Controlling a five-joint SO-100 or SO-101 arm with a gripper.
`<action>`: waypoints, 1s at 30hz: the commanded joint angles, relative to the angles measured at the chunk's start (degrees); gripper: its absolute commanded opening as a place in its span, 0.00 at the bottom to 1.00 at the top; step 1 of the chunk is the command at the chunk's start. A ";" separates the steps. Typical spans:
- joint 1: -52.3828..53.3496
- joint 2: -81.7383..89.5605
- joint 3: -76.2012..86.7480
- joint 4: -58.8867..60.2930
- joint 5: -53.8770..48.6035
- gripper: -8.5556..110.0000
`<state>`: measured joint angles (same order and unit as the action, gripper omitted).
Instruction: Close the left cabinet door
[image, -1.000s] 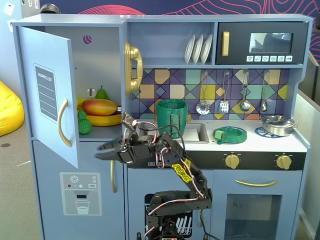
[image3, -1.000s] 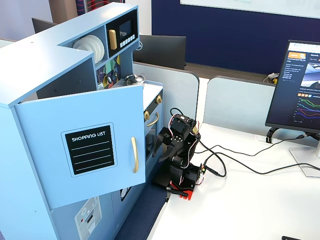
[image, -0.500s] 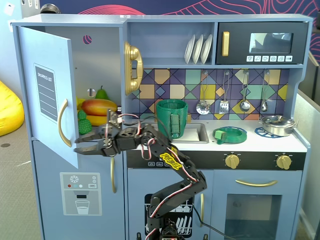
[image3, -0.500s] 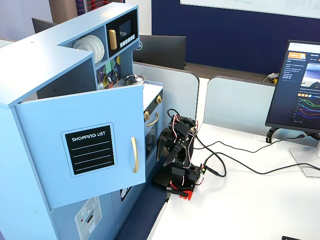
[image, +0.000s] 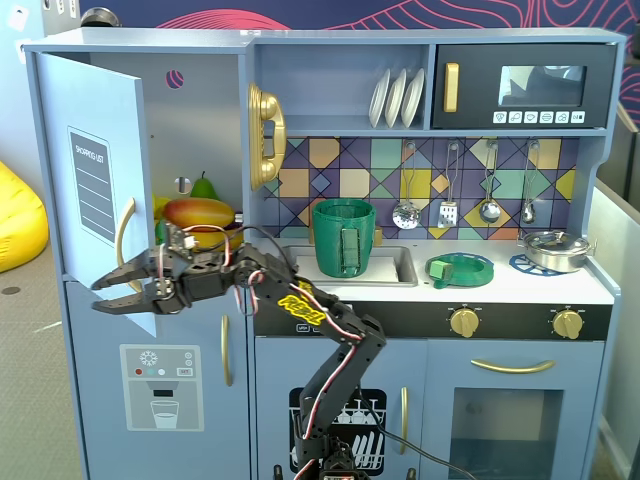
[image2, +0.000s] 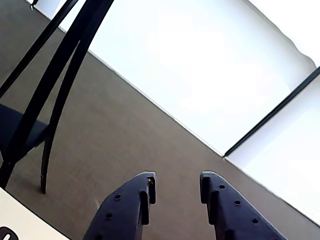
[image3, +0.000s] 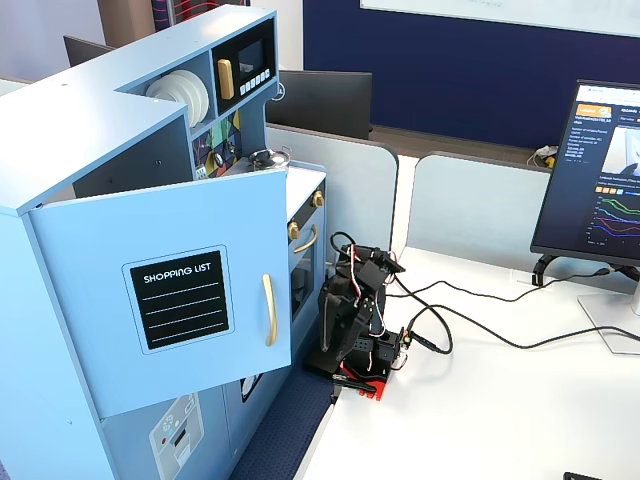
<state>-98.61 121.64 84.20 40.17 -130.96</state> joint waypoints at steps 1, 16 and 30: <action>3.96 -2.11 -5.27 -2.46 2.64 0.07; 18.63 -5.19 -8.00 -4.83 8.79 0.07; 32.78 -0.62 -3.52 -5.71 11.69 0.07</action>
<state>-69.96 117.69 81.56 36.21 -120.23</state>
